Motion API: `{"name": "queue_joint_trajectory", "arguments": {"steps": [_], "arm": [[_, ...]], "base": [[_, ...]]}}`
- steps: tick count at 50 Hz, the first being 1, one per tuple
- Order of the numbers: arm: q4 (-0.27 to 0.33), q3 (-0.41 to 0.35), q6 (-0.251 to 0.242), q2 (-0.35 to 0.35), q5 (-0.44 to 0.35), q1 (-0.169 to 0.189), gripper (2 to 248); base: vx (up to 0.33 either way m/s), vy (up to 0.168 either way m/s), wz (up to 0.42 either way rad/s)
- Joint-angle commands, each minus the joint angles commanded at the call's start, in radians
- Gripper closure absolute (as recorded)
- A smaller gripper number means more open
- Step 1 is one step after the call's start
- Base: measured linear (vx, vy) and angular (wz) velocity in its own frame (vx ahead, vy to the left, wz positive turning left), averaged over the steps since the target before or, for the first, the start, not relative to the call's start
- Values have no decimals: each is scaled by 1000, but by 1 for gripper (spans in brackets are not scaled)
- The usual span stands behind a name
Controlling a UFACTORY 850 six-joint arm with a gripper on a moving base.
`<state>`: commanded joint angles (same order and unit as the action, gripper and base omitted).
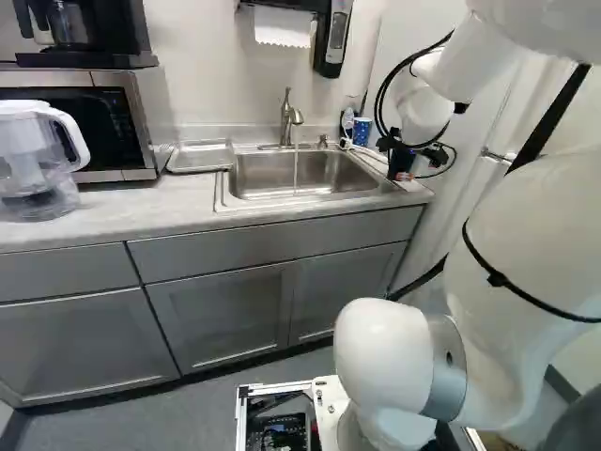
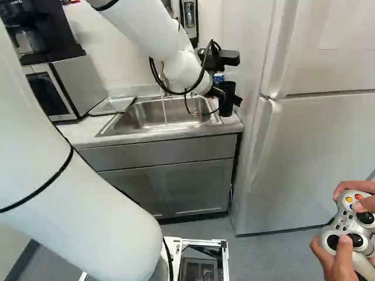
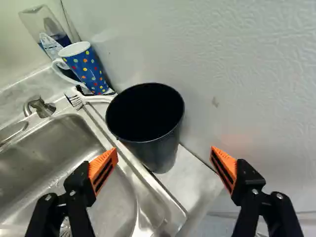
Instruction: Rinse the cup and place it in the tray
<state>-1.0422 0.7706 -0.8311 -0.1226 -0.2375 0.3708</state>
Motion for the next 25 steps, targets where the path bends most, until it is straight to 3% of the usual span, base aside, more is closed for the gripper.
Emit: {"name": "queue_joint_trajectory", "arguments": {"steps": [15, 25], "arm": [[0, 13, 0, 14, -3, -37, 3], [0, 14, 0, 15, -3, -38, 3]], "base": [[0, 0, 0], [0, 0, 0]]}}
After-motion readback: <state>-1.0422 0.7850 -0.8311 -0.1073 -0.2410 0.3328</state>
